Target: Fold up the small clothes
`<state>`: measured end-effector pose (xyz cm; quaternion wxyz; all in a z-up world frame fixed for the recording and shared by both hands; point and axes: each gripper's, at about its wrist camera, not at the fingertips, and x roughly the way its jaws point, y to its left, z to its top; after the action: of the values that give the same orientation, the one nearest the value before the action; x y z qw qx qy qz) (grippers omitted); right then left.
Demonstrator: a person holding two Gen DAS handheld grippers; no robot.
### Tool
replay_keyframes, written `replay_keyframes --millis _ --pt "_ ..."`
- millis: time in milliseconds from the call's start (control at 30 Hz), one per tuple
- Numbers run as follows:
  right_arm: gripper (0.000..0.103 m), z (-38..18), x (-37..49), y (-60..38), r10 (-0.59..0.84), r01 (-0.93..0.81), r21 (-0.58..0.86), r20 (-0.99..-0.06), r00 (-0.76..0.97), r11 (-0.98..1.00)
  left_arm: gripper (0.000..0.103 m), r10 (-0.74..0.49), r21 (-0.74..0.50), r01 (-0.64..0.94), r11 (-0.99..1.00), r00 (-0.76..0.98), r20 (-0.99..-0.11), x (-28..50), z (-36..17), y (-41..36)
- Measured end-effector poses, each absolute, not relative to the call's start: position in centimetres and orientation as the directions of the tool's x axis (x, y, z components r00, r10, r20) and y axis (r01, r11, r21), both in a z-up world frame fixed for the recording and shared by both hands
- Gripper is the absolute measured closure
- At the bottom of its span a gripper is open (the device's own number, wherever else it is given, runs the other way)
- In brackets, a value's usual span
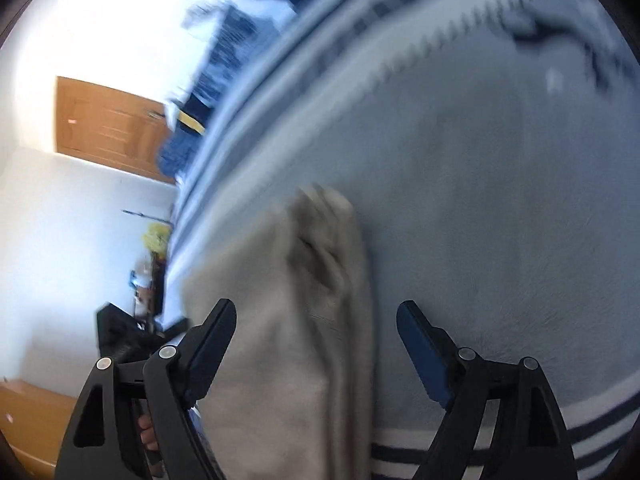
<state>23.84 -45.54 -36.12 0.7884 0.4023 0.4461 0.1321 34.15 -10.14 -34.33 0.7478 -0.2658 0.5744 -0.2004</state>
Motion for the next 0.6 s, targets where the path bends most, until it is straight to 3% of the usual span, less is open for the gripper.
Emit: replay_keyframes --millis 67,167,200,233,433,600 --pt "0.024 -36.1 24.0 -44.8 0.572 0.125 0.750 -0.591 0.568 0.650 0.036 -0.626 -0.649 -0.010 0.760 0.256 -0.737 34.6 -34.4 -10.6" --pt "0.059 -37.2 25.2 -43.1 0.592 0.122 0.746 -0.607 0.530 0.655 0.066 -0.650 -0.678 -0.038 0.734 0.248 -0.718 34.4 -33.9 -10.7" --pt "0.073 -37.3 25.5 -42.9 0.596 0.120 0.747 -0.606 0.527 0.653 0.072 -0.655 -0.683 -0.036 0.730 0.247 -0.714 34.3 -33.5 -10.5" --pt "0.077 -37.1 25.6 -42.9 0.600 0.132 0.756 -0.601 0.528 0.641 0.075 -0.678 -0.705 -0.022 0.709 0.256 -0.690 34.0 -32.5 -10.0" --pt "0.081 -29.7 25.2 -40.4 0.562 0.039 0.722 -0.570 0.600 0.691 0.077 -0.770 -0.807 0.034 0.589 0.325 -0.548 32.9 -25.1 -4.3" --pt "0.081 -23.2 28.9 -36.8 0.614 -0.071 0.739 -0.499 0.611 0.670 0.077 -0.744 -0.782 0.082 0.617 0.386 -0.546 36.4 -18.9 -0.5"
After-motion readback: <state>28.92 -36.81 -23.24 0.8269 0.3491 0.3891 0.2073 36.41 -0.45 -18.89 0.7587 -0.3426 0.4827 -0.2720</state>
